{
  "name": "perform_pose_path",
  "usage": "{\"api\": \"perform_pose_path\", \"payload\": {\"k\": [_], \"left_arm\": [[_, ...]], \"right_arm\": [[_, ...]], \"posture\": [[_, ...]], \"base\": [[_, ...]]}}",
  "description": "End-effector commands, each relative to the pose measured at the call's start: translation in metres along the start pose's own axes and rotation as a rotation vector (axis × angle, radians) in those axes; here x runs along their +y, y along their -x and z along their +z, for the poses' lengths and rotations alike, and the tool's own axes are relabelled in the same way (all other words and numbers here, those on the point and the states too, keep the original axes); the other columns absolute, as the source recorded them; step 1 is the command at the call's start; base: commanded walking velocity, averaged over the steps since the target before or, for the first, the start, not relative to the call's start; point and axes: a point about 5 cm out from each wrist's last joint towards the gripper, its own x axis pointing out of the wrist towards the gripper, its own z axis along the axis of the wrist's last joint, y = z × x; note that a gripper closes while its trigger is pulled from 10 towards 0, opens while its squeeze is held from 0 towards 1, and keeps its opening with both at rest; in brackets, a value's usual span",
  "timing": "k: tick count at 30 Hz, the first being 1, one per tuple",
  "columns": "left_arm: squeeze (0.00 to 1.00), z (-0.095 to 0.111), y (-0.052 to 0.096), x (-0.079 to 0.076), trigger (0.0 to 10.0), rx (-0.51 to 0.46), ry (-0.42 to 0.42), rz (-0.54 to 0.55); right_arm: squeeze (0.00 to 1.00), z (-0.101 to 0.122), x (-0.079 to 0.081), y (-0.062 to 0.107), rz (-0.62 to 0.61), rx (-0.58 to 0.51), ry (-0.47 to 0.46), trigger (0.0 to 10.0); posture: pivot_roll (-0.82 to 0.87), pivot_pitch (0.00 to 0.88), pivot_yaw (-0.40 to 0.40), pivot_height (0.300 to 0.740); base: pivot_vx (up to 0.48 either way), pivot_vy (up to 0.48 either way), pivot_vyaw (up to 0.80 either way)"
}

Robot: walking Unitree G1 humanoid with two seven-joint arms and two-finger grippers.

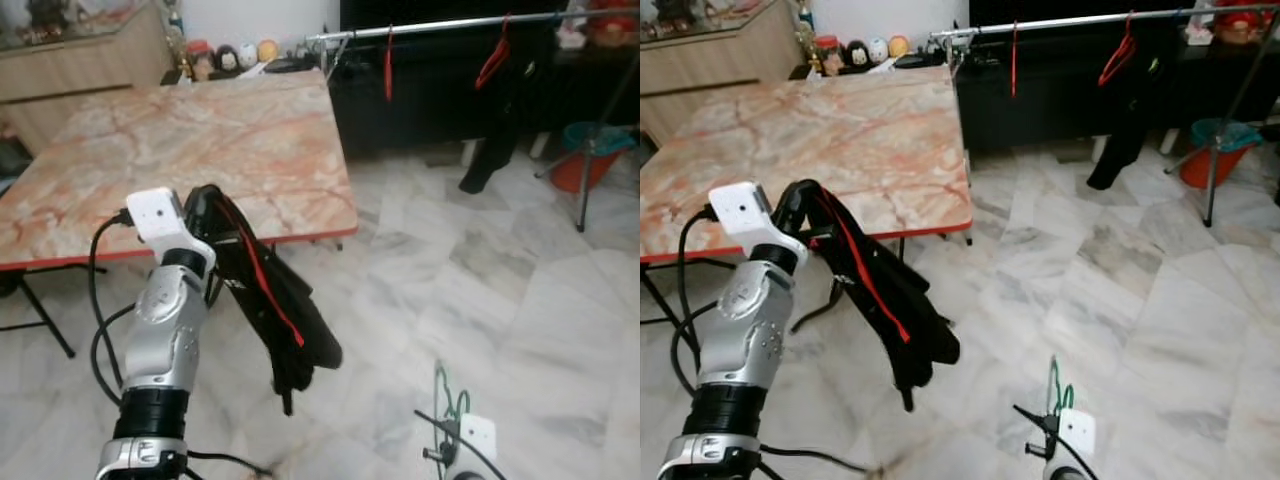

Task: Hang hanger

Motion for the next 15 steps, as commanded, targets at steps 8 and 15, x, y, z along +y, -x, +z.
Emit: {"api": "perform_pose_path", "payload": {"k": [8,15], "left_arm": [[0.00,0.011,-0.008,-0.011,10.0,-0.048,-0.009,-0.038],[0.00,0.052,-0.061,-0.037,10.0,-0.149,-0.013,-0.168]], "right_arm": [[0.00,-0.003,-0.001,0.001,-0.005,0.012,-0.007,10.0],[0.00,-0.001,-0.001,0.000,-0.009,0.010,-0.013,10.0]], "posture": [[-0.16,0.000,0.087,0.740],[-0.16,0.000,0.096,0.740]], "base": [[0.279,0.000,0.00],[0.301,0.000,0.00]]}}
